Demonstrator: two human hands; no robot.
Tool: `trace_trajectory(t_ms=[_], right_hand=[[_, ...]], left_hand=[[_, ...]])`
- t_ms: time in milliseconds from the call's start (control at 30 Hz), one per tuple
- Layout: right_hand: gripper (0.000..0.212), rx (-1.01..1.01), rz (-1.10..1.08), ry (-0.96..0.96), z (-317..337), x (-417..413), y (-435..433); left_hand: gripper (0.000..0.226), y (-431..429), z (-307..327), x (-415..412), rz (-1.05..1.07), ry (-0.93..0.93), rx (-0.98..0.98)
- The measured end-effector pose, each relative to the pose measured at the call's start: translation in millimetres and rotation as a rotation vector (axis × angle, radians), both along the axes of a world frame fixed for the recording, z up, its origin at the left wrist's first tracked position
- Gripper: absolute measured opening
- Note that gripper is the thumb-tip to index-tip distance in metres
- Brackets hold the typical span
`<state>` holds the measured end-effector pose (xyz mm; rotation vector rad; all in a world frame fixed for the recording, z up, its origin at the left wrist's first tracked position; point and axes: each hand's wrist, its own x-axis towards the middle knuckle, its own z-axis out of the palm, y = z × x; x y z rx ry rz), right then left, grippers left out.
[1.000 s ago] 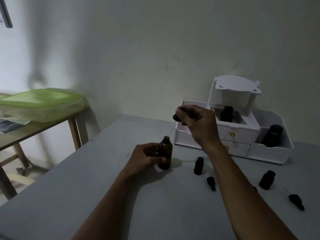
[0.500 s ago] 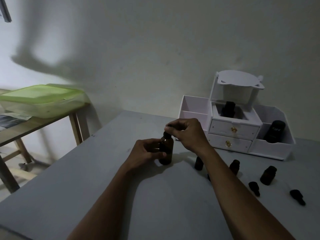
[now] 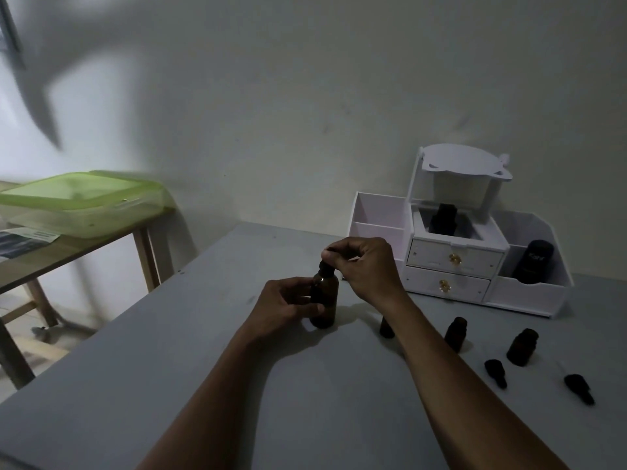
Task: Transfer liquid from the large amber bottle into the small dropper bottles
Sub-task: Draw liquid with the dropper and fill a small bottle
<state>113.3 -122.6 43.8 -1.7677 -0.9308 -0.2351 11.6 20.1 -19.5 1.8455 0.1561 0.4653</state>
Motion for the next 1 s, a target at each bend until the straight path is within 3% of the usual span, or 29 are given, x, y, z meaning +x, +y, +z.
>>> trace_trajectory(t_ms=[233, 333, 433, 500, 600, 700, 833, 1000], right_hand=[[0.012, 0.094, 0.025, -0.007, 29.2, -6.9, -8.0], [0.012, 0.162, 0.042, -0.021, 58.4, -9.2, -16.1], [0.006, 0.275, 0.042, -0.012, 85.8, -11.4, -32.3], [0.007, 0.366, 0.049, 0.03, 96.7, -9.2, -47.3], [0.017, 0.429, 0.029, 0.064, 100.1, -3.0, -71.6], [0.014, 0.416, 0.0, 0.074, 91.9, 3.6, -91.2], [0.004, 0.317, -0.022, 0.103, 72.2, 14.9, -106.8], [0.007, 0.2, -0.024, 0.137, 50.8, 25.7, -108.4]], left_hand=[[0.045, -3.8, 1.2, -3.2, 0.031, -0.029, 0.002], [0.052, -8.9, 6.6, -6.7, 0.211, -0.183, 0.086], [0.027, -32.6, 20.5, -19.0, 0.376, -0.397, 0.088], [0.014, -55.4, 29.8, -24.2, 0.355, -0.445, 0.066], [0.009, -86.3, 32.9, -21.1, 0.138, -0.344, 0.01], [0.024, -102.2, 24.5, -3.0, -0.017, -0.172, 0.043], [0.051, -106.3, 7.9, 24.8, -0.051, -0.021, 0.074], [0.062, -105.1, -0.6, 36.5, -0.088, 0.069, 0.063]])
